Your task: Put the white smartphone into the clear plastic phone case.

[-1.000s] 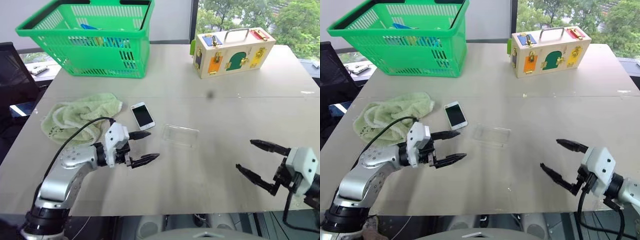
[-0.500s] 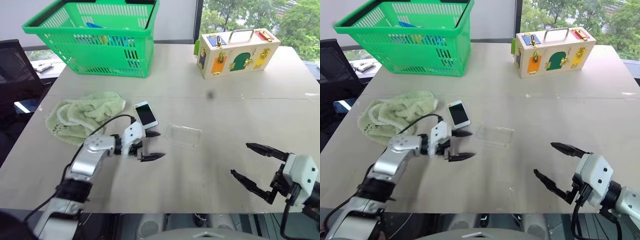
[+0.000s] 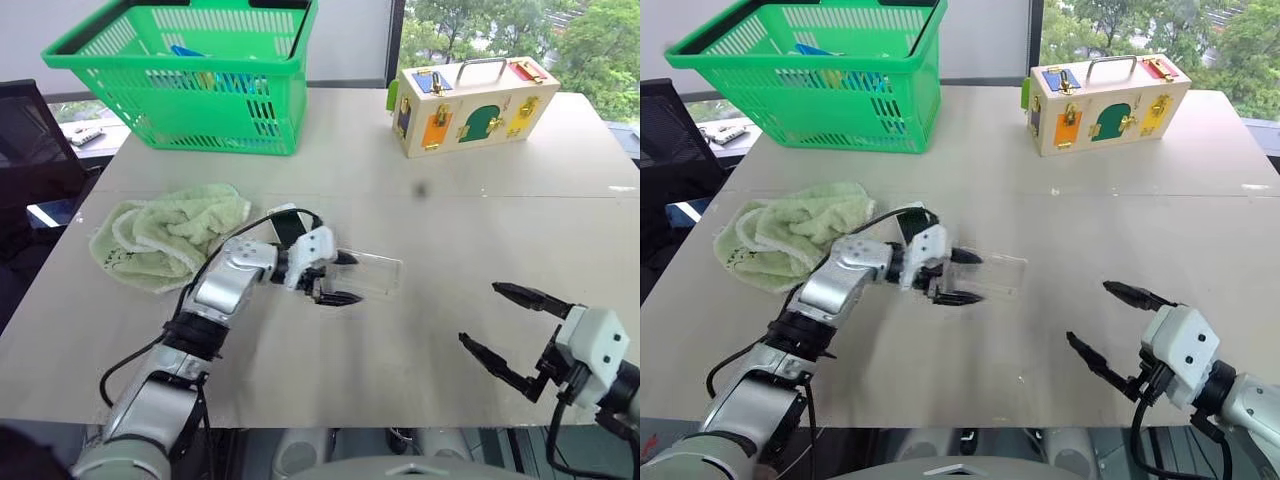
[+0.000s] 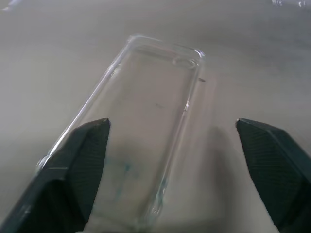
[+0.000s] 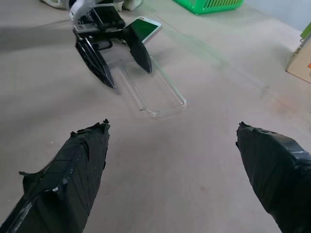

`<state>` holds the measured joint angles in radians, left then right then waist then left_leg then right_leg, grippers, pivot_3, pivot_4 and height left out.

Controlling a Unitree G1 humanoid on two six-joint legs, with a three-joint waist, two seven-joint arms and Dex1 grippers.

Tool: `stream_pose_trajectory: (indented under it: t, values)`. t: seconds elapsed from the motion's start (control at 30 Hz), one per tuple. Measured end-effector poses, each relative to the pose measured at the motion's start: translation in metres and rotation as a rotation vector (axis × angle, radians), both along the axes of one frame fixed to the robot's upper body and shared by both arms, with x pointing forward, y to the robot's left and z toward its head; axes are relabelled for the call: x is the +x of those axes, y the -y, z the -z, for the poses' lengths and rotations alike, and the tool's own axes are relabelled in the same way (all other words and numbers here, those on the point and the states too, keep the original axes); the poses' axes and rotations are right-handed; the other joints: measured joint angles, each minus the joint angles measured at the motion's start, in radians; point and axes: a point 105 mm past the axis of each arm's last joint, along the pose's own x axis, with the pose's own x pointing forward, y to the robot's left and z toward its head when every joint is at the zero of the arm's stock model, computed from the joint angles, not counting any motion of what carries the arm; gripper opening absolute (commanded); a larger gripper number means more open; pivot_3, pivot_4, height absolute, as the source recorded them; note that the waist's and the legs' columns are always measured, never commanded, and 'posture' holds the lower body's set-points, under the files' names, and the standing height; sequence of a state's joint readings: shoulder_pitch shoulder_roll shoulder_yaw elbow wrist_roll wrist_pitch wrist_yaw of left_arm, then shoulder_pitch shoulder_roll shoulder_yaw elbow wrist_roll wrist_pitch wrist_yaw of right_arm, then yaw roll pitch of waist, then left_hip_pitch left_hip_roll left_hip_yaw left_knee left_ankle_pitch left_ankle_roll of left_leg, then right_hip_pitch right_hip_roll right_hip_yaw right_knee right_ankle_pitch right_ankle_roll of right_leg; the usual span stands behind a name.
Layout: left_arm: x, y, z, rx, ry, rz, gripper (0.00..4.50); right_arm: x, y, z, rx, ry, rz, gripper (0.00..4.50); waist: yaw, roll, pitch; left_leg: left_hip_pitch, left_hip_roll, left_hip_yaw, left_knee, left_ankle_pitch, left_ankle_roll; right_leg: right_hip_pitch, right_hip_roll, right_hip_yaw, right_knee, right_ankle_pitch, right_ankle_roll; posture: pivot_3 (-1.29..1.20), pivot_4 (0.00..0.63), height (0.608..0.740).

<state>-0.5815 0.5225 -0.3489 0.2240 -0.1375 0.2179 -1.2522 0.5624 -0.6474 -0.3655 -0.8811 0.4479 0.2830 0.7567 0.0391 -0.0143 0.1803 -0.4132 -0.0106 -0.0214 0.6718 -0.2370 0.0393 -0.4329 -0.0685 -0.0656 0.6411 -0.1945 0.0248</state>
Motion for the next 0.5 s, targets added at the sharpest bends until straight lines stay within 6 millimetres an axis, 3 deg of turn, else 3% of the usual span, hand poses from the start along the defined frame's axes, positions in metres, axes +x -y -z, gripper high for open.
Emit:
stream_pose_trajectory:
  t: [0.2,0.37,0.5]
  values:
    - [-0.002,0.017,0.000,0.069,0.010,0.059,0.04,0.001,0.001,0.001,-0.008,-0.002,0.009,4.50,-0.002,0.000,0.000,0.000,0.000,0.000,0.000,0.000,0.000,0.000,0.001,0.000,0.000,0.000,0.000,0.00,0.150,0.740]
    - [-0.009,0.015,0.000,0.062,-0.006,0.117,0.04,0.001,0.003,0.002,-0.013,-0.005,0.032,4.50,-0.003,0.000,0.000,0.001,0.000,0.000,0.000,0.000,0.000,0.000,0.001,0.001,0.000,0.000,0.000,0.00,0.150,0.740]
    - [-0.030,-0.004,-0.004,0.049,-0.012,0.320,0.04,0.001,0.003,0.004,-0.017,-0.009,0.039,4.50,-0.004,0.000,0.000,0.000,0.001,0.000,0.000,0.000,0.000,0.000,0.001,0.000,0.000,0.000,-0.001,0.00,0.150,0.740]
